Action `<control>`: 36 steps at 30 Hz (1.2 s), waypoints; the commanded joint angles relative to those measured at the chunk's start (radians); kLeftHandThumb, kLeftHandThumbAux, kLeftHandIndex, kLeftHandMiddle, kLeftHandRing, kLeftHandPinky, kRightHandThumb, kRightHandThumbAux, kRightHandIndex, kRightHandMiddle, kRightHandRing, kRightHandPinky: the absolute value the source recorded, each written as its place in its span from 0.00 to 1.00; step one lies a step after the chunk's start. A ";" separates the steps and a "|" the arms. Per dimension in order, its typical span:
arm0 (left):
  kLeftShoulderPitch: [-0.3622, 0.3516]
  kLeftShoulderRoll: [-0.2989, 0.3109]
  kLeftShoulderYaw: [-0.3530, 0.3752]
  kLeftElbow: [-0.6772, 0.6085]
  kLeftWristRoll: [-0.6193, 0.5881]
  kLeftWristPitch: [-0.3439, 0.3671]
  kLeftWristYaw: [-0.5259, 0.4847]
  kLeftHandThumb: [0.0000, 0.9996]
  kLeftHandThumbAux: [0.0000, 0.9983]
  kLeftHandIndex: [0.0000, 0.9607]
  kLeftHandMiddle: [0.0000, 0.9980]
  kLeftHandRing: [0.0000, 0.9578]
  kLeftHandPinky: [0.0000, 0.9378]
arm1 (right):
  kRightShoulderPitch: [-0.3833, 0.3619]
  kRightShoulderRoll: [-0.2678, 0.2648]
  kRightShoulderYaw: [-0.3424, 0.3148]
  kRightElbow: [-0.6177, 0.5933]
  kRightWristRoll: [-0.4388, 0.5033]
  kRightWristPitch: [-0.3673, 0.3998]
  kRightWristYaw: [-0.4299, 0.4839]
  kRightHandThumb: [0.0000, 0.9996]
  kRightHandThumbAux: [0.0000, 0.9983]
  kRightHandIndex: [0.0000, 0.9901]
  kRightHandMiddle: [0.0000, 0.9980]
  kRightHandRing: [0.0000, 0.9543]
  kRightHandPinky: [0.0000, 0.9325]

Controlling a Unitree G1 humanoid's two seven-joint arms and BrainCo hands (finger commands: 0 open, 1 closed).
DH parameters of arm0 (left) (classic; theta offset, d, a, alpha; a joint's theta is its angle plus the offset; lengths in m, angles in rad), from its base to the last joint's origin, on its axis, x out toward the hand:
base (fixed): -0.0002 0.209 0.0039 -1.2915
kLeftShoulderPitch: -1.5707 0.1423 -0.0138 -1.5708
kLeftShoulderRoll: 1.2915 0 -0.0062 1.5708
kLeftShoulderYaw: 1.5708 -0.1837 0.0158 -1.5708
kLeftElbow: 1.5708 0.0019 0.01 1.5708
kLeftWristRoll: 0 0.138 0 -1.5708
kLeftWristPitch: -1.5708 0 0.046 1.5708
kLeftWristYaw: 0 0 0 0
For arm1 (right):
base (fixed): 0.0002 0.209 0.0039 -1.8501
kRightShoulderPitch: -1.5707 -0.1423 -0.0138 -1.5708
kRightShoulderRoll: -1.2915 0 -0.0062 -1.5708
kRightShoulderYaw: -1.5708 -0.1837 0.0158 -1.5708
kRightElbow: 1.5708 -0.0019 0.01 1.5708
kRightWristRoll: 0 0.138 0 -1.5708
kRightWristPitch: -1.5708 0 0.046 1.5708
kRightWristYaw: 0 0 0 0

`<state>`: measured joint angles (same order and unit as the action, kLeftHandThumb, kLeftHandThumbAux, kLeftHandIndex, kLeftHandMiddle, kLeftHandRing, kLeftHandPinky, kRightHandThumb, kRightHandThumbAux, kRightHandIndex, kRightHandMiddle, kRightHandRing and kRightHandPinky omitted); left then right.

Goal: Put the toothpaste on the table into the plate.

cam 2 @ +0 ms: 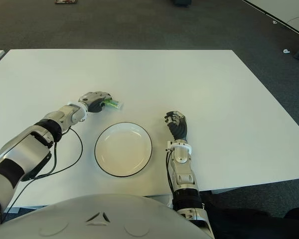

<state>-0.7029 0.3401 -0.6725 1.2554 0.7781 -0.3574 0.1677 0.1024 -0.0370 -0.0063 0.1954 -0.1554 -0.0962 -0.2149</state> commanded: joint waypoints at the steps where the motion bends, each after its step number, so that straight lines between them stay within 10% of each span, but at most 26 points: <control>1: 0.061 0.006 0.003 0.029 -0.005 0.023 -0.034 0.71 0.71 0.46 0.81 0.86 0.88 | 0.001 0.005 0.002 0.001 -0.002 0.020 0.005 0.71 0.73 0.43 0.51 0.52 0.55; 36: 0.082 0.044 0.094 -0.097 -0.065 -0.011 0.038 0.72 0.71 0.46 0.82 0.84 0.85 | 0.009 0.007 -0.001 0.003 0.005 -0.010 0.010 0.71 0.73 0.43 0.52 0.53 0.56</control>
<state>-0.6419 0.3480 -0.5946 1.1807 0.7248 -0.3612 0.2258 0.1060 -0.0364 -0.0057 0.1923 -0.1543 -0.1033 -0.2087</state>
